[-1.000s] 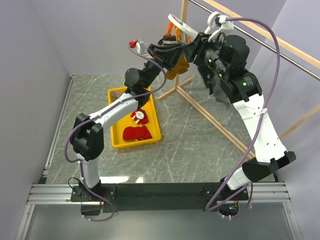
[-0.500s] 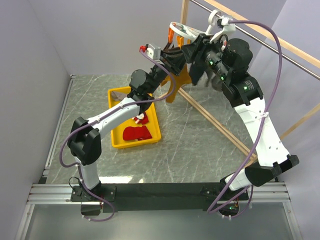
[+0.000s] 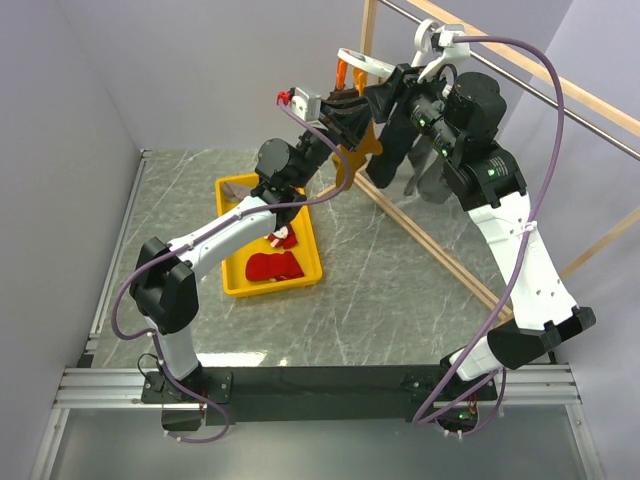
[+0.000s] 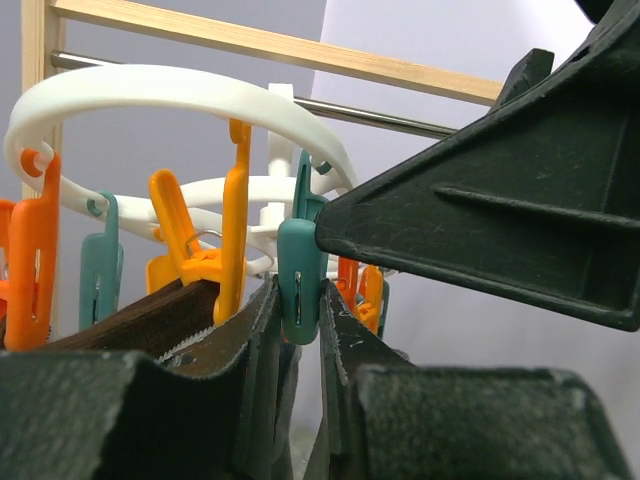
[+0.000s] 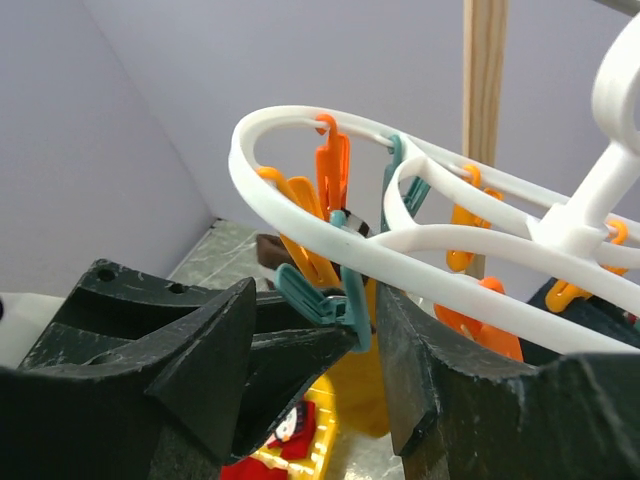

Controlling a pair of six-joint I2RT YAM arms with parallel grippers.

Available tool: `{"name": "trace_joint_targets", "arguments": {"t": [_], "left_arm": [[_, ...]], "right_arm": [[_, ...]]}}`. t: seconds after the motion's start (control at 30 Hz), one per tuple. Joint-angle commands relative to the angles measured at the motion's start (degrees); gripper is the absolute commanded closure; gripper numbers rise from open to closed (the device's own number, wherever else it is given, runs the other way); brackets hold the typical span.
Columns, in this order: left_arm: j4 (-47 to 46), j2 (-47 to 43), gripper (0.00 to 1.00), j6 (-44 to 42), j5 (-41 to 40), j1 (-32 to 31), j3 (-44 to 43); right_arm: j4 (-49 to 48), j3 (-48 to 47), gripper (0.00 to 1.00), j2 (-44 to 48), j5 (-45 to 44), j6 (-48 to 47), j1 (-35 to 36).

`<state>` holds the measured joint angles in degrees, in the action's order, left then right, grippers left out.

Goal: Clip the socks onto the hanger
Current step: Open the clamp at the hanger.

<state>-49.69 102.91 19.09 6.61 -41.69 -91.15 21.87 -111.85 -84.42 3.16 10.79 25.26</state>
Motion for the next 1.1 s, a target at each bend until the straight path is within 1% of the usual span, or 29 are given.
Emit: {"name": "trace_joint_targets", "arguments": {"t": [0.0, 0.37, 0.67, 0.83, 0.93, 1.07], "left_arm": [[-0.93, -3.33, 0.86, -1.16, 0.42, -0.32, -0.51], [-0.85, -4.04, 0.86, -1.51, 0.51, -0.23, 0.01], [-1.46, -4.39, 0.87, -1.86, 0.33, -0.32, 0.63], [-1.81, -4.48, 0.87, -2.04, 0.24, -0.32, 0.63], [-2.07, -4.56, 0.87, -2.39, 0.16, -0.41, 0.89], [-2.25, -4.56, 0.87, -2.66, 0.07, -0.5, 0.98]], "right_arm": [[-2.62, -1.0, 0.42, 0.57, 2.98, -1.73, 0.41], [-2.62, -0.74, 0.42, -0.3, 6.24, -3.75, 0.41], [-2.01, -1.09, 0.43, -1.09, 4.32, -6.3, 0.58], [-1.56, -1.79, 0.45, -1.71, 3.17, -7.01, 0.85], [-1.65, -1.79, 0.5, -1.89, 2.29, -6.92, 0.76], [-2.09, -2.05, 0.52, -2.06, 1.85, -6.31, 0.76]]}}
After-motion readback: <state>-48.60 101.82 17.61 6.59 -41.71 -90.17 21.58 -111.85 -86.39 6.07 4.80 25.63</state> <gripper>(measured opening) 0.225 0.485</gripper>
